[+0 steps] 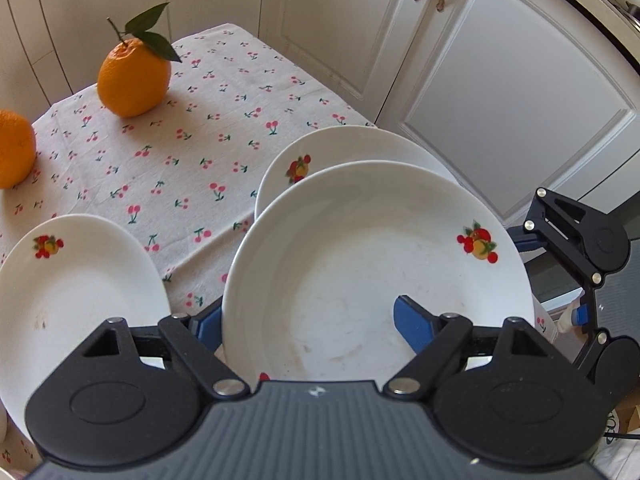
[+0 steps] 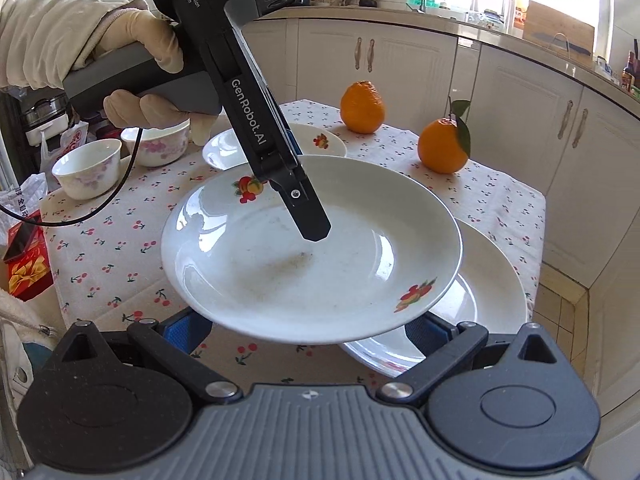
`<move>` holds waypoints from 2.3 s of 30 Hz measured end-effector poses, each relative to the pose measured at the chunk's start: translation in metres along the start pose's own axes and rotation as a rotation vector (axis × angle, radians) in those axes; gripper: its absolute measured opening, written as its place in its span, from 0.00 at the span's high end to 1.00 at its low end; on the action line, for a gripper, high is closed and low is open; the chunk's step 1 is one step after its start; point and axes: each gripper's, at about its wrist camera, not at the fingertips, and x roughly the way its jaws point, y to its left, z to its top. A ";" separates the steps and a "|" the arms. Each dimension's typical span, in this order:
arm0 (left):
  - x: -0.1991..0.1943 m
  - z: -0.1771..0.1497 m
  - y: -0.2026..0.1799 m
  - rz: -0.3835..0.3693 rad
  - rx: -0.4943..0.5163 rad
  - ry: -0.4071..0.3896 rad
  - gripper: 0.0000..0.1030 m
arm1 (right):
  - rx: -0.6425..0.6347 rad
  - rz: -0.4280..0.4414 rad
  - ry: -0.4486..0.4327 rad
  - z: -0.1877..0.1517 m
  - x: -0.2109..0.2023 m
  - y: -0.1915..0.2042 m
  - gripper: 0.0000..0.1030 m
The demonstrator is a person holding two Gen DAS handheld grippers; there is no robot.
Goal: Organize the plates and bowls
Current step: 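Lift the deep plate with the left gripper and carry it over the stained plate, then lower the deep plate onto the stained plate and open the left gripper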
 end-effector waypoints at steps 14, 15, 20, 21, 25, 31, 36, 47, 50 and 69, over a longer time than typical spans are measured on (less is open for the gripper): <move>0.036 0.035 -0.017 -0.026 0.055 0.012 0.18 | 0.077 -0.068 -0.005 -0.016 -0.011 -0.029 0.00; 0.038 0.037 -0.017 -0.028 0.055 0.012 0.18 | 0.082 -0.071 -0.005 -0.017 -0.012 -0.030 0.00; 0.049 0.043 -0.019 -0.037 0.059 0.018 0.18 | 0.102 -0.083 -0.001 -0.021 -0.014 -0.036 0.00; 0.050 0.043 -0.020 -0.038 0.059 0.019 0.18 | 0.103 -0.085 0.000 -0.022 -0.014 -0.036 0.00; 0.055 0.045 -0.020 -0.041 0.059 0.022 0.18 | 0.114 -0.090 0.002 -0.025 -0.015 -0.038 0.00; 0.062 0.047 -0.015 -0.031 0.048 0.030 0.18 | 0.133 -0.100 0.002 -0.026 -0.013 -0.042 0.00; 0.065 0.050 -0.014 -0.036 0.043 0.027 0.18 | 0.145 -0.105 -0.001 -0.028 -0.015 -0.045 0.00; 0.062 0.055 -0.012 -0.030 0.030 0.033 0.18 | 0.154 -0.107 -0.016 -0.029 -0.017 -0.045 0.00; 0.061 0.054 -0.012 -0.031 0.029 0.036 0.17 | 0.154 -0.107 -0.021 -0.029 -0.019 -0.044 0.00; 0.050 0.052 -0.014 -0.014 0.029 0.014 0.15 | 0.133 -0.125 -0.010 -0.027 -0.019 -0.039 0.00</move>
